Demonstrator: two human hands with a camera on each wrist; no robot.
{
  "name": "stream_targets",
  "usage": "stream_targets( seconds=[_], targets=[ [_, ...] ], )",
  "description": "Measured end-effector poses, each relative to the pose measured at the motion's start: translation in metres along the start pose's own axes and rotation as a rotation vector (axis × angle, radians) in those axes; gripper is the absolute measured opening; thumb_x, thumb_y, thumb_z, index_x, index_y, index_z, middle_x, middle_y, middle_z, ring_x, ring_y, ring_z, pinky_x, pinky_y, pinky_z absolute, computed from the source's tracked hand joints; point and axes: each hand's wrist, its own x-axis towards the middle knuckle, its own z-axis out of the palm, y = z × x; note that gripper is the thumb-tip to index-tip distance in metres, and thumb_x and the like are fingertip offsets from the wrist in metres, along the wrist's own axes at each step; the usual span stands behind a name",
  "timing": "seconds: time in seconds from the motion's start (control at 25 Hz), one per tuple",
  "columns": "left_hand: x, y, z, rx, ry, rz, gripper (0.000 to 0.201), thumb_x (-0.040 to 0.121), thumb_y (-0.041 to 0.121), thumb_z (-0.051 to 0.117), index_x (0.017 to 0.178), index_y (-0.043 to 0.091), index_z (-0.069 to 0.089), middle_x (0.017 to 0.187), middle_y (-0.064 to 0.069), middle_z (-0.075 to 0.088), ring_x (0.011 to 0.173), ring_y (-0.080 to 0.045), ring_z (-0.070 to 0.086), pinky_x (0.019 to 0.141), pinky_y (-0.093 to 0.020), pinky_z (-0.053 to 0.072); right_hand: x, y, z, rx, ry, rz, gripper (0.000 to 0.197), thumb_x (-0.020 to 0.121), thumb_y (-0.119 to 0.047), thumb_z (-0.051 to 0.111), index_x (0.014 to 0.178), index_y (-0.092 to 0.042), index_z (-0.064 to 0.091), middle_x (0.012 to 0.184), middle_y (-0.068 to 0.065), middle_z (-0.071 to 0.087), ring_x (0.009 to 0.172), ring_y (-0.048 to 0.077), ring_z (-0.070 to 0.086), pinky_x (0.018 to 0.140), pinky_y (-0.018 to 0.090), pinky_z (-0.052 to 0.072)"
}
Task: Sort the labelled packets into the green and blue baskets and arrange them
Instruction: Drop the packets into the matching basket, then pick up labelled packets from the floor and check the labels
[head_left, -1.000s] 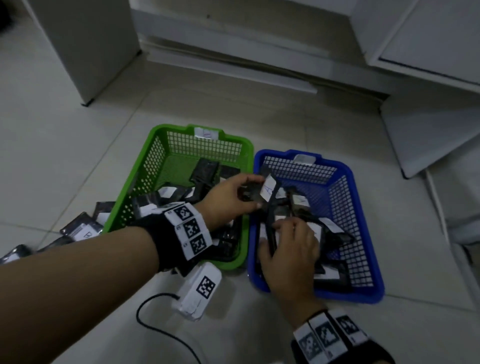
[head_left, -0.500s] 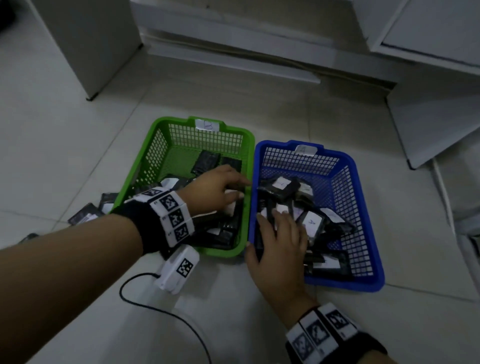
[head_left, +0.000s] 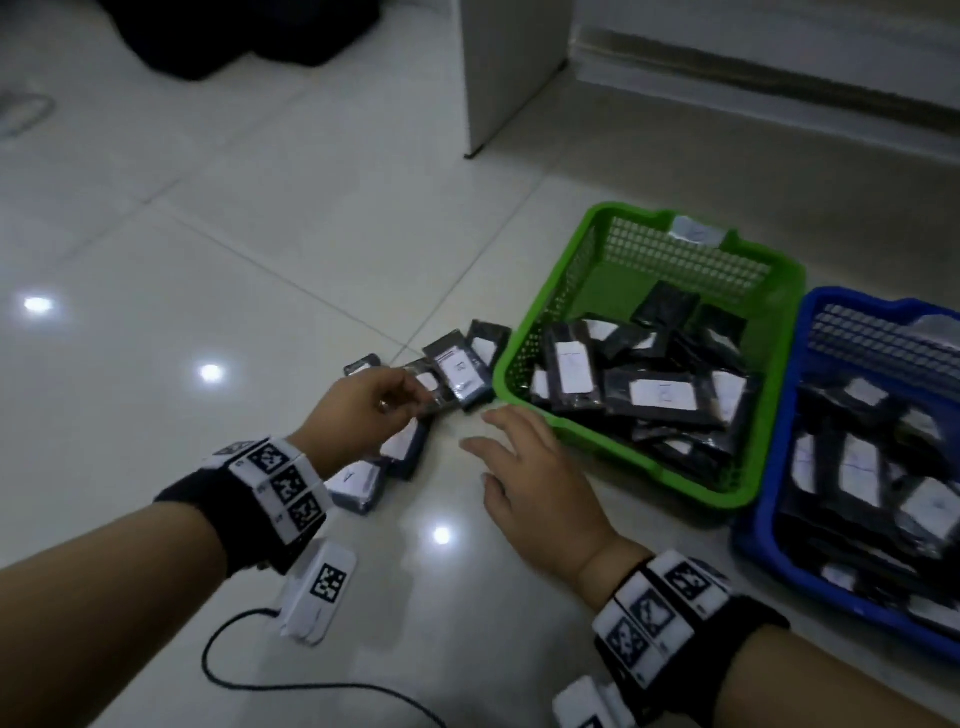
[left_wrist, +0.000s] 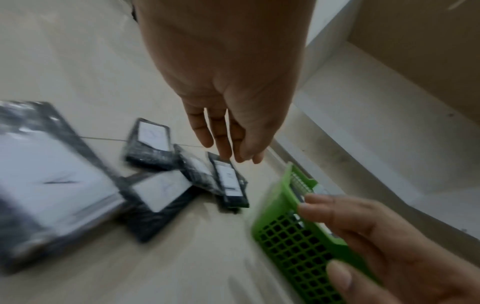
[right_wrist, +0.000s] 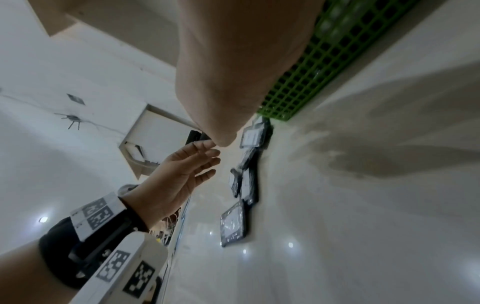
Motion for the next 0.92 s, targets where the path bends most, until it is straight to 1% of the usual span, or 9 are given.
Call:
stream_targets(
  seconds=[0.08, 0.12, 0.2, 0.32, 0.48, 0.6, 0.72, 0.8, 0.92],
  targets=[
    [-0.020, -0.033, -0.005, 0.075, 0.040, -0.082, 0.019, 0.078, 0.017, 0.071, 0.094, 0.026, 0.068, 0.093, 0.013, 0.062, 0.087, -0.004, 0.059, 0.080, -0.019, 0.045, 0.013, -0.013, 0.017, 0.035, -0.145, 0.023, 0.044, 0.083, -0.009, 0.054, 0.126, -0.023, 0.056, 0.137, 0.003, 0.045, 0.131, 0.021, 0.036, 0.104, 0.036, 0.044],
    [-0.027, -0.050, -0.007, 0.125, 0.054, -0.129, 0.026, 0.075, 0.023, 0.075, 0.099, 0.025, 0.066, 0.102, 0.005, 0.059, 0.094, -0.013, 0.057, 0.085, -0.024, 0.046, 0.021, -0.019, 0.025, 0.054, -0.246, 0.061, 0.047, 0.086, -0.011, 0.052, 0.131, -0.025, 0.049, 0.141, 0.000, 0.038, 0.133, 0.019, 0.032, 0.102, 0.036, 0.044],
    [-0.037, -0.074, -0.005, 0.221, -0.010, -0.205, 0.051, 0.067, 0.034, 0.081, 0.113, 0.026, 0.061, 0.117, 0.000, 0.050, 0.107, -0.022, 0.049, 0.096, -0.031, 0.041, 0.036, -0.023, 0.039, 0.052, -0.385, 0.108, 0.053, 0.090, -0.014, 0.050, 0.139, -0.028, 0.037, 0.147, -0.005, 0.026, 0.134, 0.017, 0.027, 0.101, 0.034, 0.044],
    [-0.045, -0.094, 0.000, 0.258, -0.132, -0.208, 0.071, 0.059, 0.044, 0.083, 0.123, 0.032, 0.053, 0.128, 0.005, 0.044, 0.118, -0.023, 0.038, 0.099, -0.031, 0.033, 0.062, -0.026, 0.060, 0.010, -0.433, 0.055, 0.059, 0.091, -0.012, 0.049, 0.143, -0.032, 0.030, 0.150, -0.007, 0.022, 0.133, 0.022, 0.031, 0.100, 0.037, 0.044],
    [-0.044, -0.111, 0.004, 0.296, -0.109, -0.089, 0.081, 0.053, 0.045, 0.085, 0.125, 0.025, 0.055, 0.127, 0.001, 0.049, 0.116, -0.025, 0.042, 0.097, -0.024, 0.025, 0.077, -0.027, 0.080, -0.226, -0.547, -0.086, 0.062, 0.092, -0.022, 0.050, 0.144, -0.042, 0.022, 0.158, -0.005, 0.007, 0.130, 0.031, 0.029, 0.100, 0.042, 0.042],
    [-0.042, -0.111, 0.000, 0.397, -0.108, -0.106, 0.071, 0.056, 0.051, 0.082, 0.120, 0.031, 0.058, 0.119, 0.006, 0.049, 0.114, -0.023, 0.038, 0.098, -0.032, 0.032, 0.076, -0.030, 0.085, -0.204, -0.468, -0.045, 0.041, 0.093, -0.026, 0.051, 0.129, -0.041, 0.042, 0.156, -0.004, 0.014, 0.125, 0.031, 0.033, 0.099, 0.044, 0.041],
    [-0.039, -0.105, -0.010, 0.495, -0.127, -0.167, 0.053, 0.059, 0.058, 0.076, 0.105, 0.037, 0.061, 0.109, 0.014, 0.049, 0.114, -0.019, 0.033, 0.091, -0.035, 0.028, 0.068, -0.033, 0.085, -0.107, -0.349, 0.065, 0.013, 0.091, -0.026, 0.054, 0.104, -0.027, 0.058, 0.150, -0.003, 0.024, 0.122, 0.031, 0.037, 0.093, 0.043, 0.044],
    [-0.035, -0.101, -0.016, 0.382, -0.154, -0.183, 0.038, 0.066, 0.053, 0.075, 0.096, 0.033, 0.063, 0.099, 0.015, 0.054, 0.107, -0.016, 0.038, 0.083, -0.030, 0.033, 0.063, -0.034, 0.085, -0.123, -0.316, 0.090, 0.016, 0.089, -0.031, 0.059, 0.104, -0.026, 0.056, 0.146, -0.002, 0.026, 0.119, 0.029, 0.040, 0.091, 0.041, 0.044],
    [-0.031, -0.097, -0.022, 0.110, -0.158, -0.244, 0.026, 0.074, 0.042, 0.075, 0.087, 0.024, 0.061, 0.084, 0.009, 0.061, 0.083, -0.012, 0.053, 0.064, -0.017, 0.038, 0.067, -0.035, 0.086, -0.193, -0.364, 0.041, 0.040, 0.087, -0.036, 0.060, 0.124, -0.038, 0.044, 0.147, 0.003, 0.021, 0.121, 0.031, 0.036, 0.094, 0.044, 0.044]
  ],
)
